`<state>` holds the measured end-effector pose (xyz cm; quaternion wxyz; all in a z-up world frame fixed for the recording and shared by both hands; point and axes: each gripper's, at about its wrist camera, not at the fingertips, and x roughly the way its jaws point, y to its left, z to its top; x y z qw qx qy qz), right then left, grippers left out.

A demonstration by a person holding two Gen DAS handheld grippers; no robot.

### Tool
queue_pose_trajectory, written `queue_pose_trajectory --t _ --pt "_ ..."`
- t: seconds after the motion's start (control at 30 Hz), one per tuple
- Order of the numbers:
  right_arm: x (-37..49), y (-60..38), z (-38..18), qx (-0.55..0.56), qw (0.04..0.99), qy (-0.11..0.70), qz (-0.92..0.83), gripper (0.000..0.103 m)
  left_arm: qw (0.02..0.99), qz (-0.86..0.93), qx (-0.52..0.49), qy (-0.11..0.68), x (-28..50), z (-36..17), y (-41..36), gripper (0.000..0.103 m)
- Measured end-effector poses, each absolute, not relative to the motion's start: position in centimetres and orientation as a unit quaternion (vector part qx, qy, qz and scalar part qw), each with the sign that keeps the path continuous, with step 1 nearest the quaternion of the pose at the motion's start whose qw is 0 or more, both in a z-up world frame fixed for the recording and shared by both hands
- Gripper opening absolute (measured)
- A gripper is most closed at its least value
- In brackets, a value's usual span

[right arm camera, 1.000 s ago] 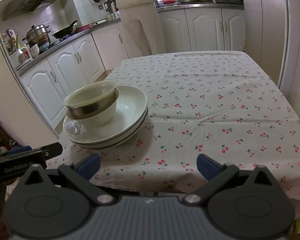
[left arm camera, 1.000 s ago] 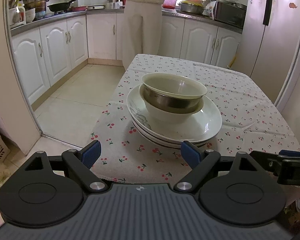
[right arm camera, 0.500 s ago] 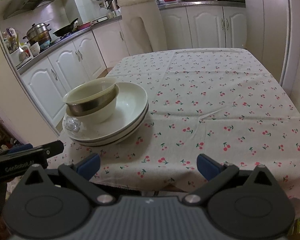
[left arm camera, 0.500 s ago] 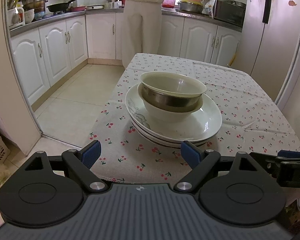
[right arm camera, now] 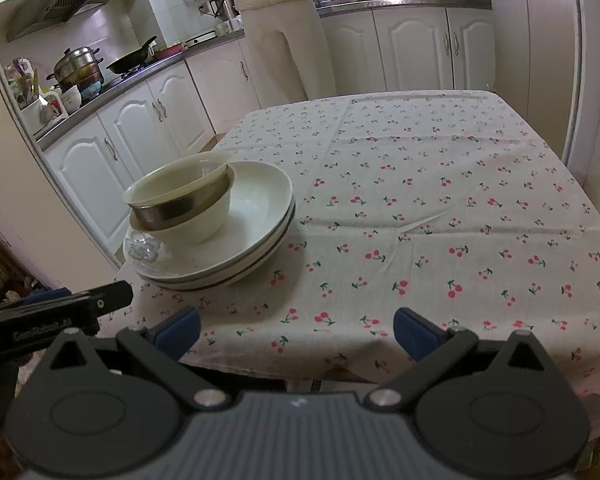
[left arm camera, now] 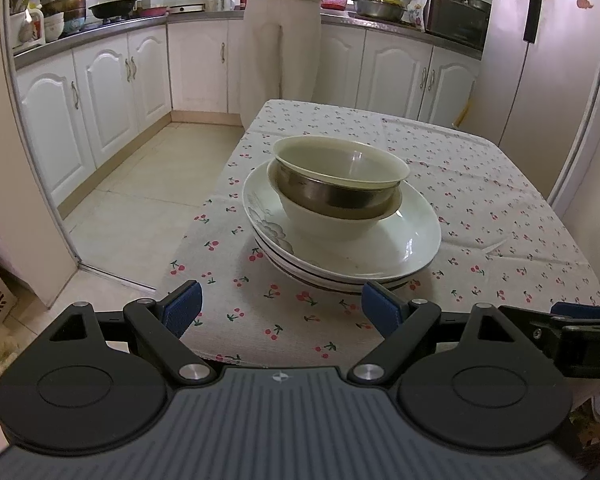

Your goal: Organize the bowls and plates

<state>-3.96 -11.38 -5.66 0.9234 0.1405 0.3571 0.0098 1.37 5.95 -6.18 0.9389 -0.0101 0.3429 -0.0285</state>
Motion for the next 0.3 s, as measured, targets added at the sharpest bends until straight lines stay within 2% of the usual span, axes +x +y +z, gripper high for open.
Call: queue_pose_trajectory --t 0.3 --pt "-4.1 -12.9 -6.1 0.164 0.923 0.347 0.007 0.102 0.943 -0.047 0.004 0.329 1.2 -5.8 4.8 0.103"
